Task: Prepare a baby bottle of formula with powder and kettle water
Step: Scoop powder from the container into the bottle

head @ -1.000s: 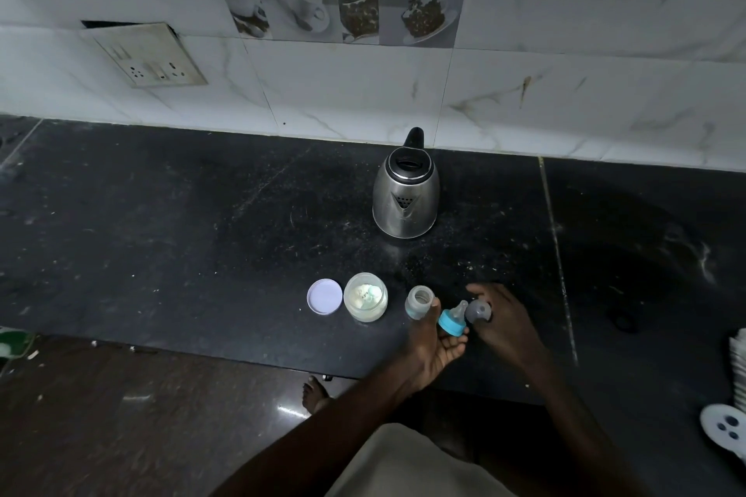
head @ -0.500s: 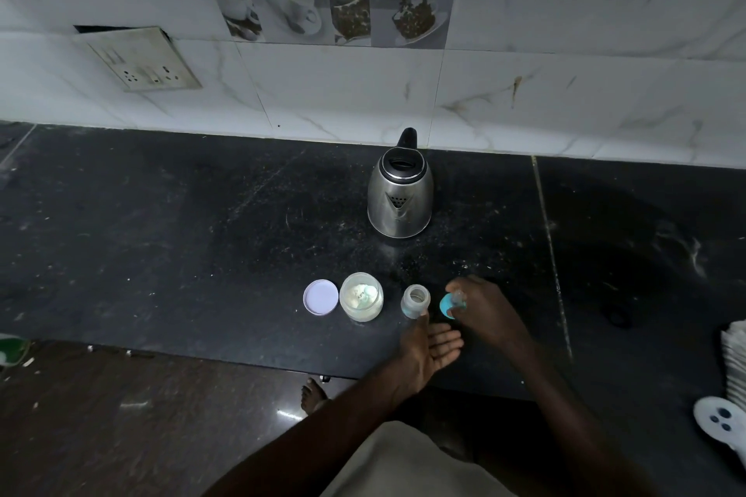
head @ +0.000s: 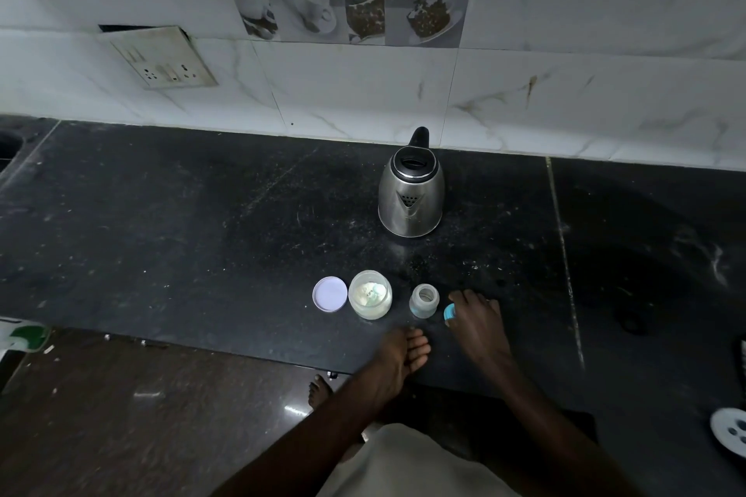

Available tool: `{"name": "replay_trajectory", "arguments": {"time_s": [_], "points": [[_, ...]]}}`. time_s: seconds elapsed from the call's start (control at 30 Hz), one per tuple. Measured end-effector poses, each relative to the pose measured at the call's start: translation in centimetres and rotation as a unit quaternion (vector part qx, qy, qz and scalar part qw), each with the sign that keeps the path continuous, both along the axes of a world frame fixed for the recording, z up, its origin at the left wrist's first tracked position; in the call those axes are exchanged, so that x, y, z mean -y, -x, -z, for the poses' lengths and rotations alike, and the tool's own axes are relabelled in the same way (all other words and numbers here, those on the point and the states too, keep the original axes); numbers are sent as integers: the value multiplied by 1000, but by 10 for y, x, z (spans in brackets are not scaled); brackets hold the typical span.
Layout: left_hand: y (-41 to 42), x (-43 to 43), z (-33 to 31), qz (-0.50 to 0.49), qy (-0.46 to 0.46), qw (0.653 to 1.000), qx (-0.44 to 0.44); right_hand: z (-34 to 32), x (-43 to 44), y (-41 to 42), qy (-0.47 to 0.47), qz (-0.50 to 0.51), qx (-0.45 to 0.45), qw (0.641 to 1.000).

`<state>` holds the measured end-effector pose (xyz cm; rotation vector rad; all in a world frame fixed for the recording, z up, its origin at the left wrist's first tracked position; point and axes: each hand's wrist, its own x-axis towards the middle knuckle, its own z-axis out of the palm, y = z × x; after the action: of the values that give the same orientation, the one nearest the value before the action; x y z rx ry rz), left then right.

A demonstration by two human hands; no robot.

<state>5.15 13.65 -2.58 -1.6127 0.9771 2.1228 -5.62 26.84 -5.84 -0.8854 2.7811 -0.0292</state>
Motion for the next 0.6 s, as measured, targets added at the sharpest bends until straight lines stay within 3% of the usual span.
{"name": "replay_trajectory", "arguments": {"time_s": [0.3, 0.47, 0.53, 0.6], "points": [[-1, -2, 1, 31, 61, 998, 2, -8, -5, -11, 21, 6, -52, 998], [-8, 5, -2, 19, 126, 992, -6, -24, -4, -13, 100, 52, -54, 992], [-16, 9, -1, -10, 176, 984, -16, -32, -2, -13, 144, 69, -64, 985], [-25, 16, 8, -20, 294, 955, -3, -42, 4, -14, 206, 82, -80, 972]]}}
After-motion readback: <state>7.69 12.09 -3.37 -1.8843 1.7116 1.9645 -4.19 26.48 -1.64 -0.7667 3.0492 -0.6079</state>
